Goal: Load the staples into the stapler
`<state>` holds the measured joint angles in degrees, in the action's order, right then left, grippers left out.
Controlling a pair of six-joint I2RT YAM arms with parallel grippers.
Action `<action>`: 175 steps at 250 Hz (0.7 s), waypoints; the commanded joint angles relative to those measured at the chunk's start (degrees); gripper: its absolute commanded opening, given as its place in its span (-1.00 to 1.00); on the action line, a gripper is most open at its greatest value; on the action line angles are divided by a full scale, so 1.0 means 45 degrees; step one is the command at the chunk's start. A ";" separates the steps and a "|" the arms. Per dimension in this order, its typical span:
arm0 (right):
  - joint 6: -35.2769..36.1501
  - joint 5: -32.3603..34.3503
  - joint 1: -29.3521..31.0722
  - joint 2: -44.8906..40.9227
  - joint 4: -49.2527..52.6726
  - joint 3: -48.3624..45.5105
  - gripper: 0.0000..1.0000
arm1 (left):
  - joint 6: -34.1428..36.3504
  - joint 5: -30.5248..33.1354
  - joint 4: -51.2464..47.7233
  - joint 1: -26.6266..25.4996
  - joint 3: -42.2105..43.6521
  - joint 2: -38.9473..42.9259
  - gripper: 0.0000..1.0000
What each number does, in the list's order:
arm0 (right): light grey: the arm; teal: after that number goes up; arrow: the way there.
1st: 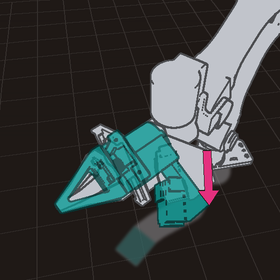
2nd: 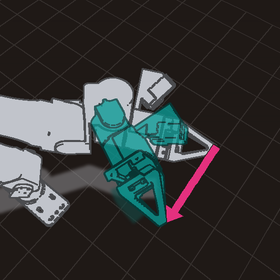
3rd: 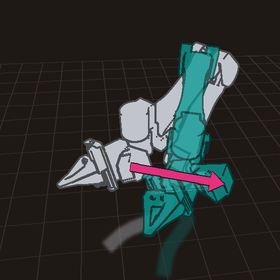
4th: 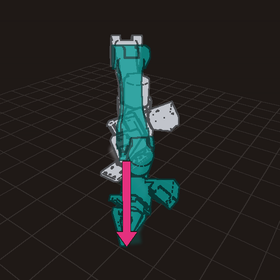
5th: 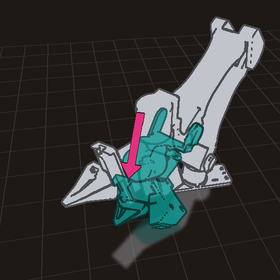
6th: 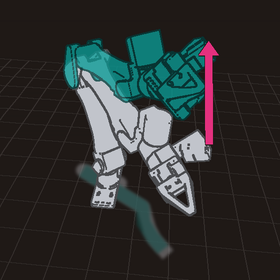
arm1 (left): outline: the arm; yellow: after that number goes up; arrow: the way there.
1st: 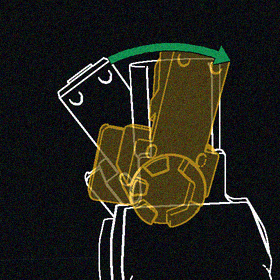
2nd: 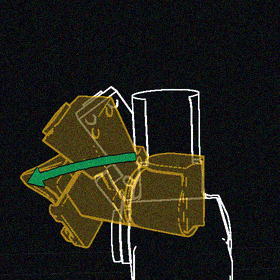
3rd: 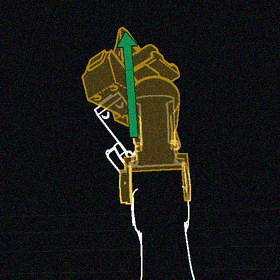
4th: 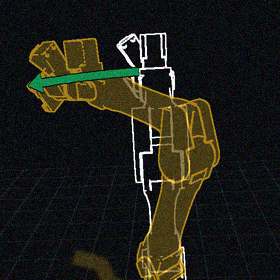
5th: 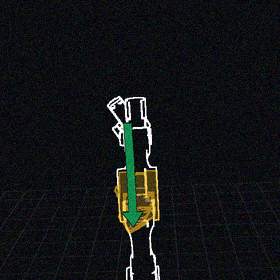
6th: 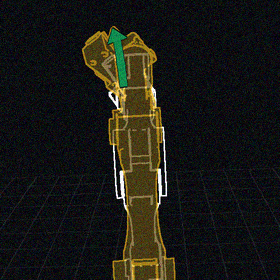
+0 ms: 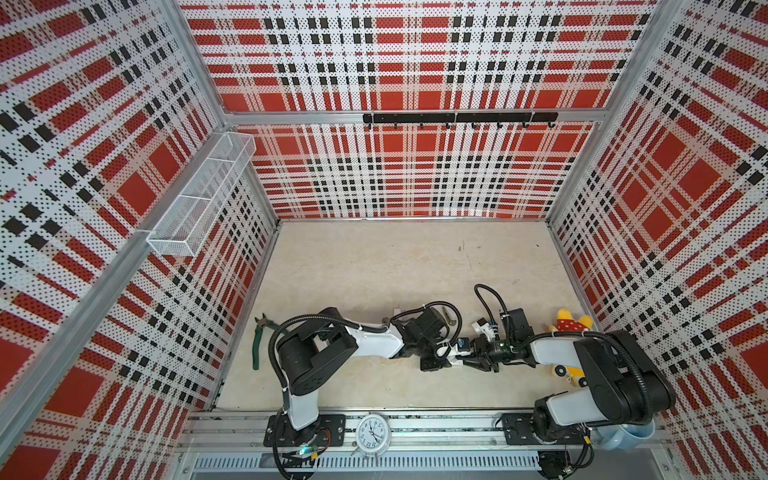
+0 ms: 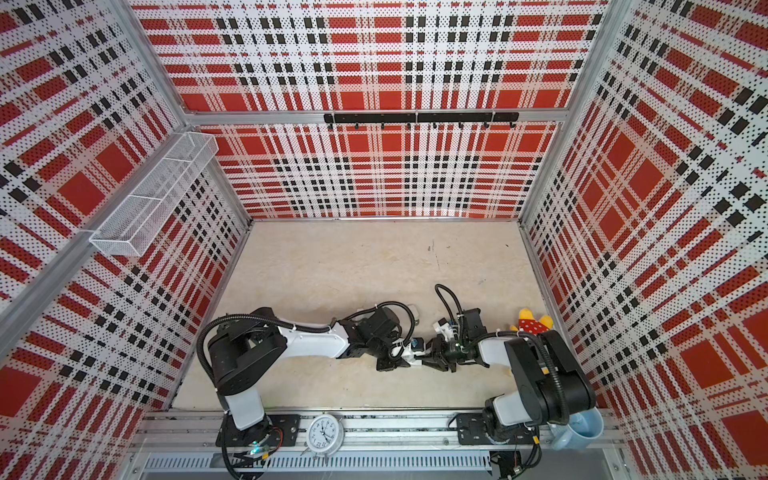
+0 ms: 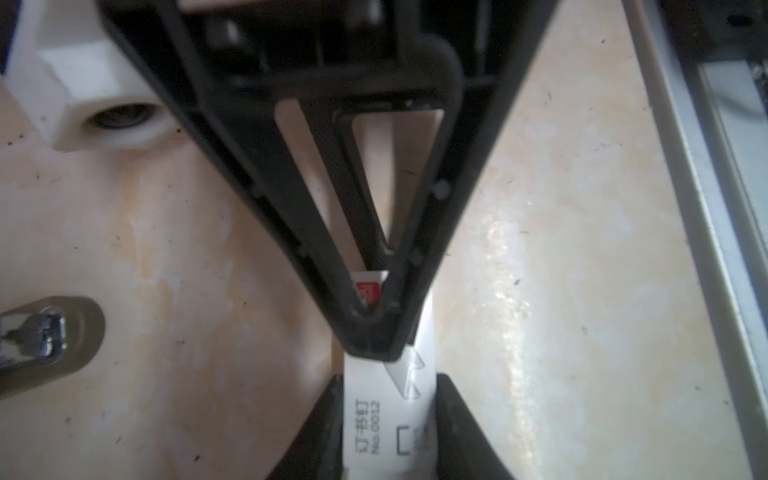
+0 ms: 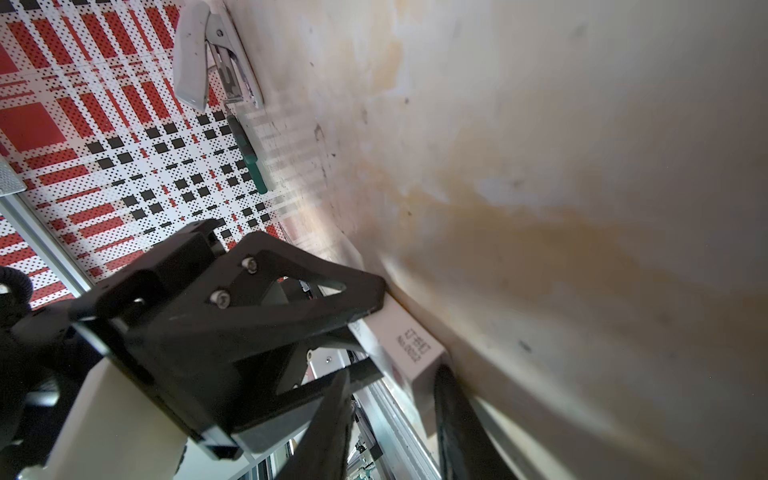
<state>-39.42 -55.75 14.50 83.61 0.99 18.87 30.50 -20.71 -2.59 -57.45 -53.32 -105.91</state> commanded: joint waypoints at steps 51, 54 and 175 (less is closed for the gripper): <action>0.0363 -0.0268 0.0037 0.0046 -0.0686 0.0156 -0.25 | 0.0304 -0.0261 -0.1436 -0.0026 -0.0009 -0.0681 -0.17; 0.0352 -0.0278 0.0039 0.0080 -0.0721 0.0144 -0.25 | 0.0304 -0.0271 -0.1424 -0.0026 -0.0022 -0.0669 -0.16; 0.0395 0.0159 0.0034 0.0005 -0.0640 0.0200 -0.11 | 0.0381 -0.0428 -0.2233 0.0060 -0.0183 -0.0042 0.09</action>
<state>-38.94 -56.36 14.50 84.66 -1.96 18.87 32.36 -22.92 -4.78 -57.45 -54.52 -106.41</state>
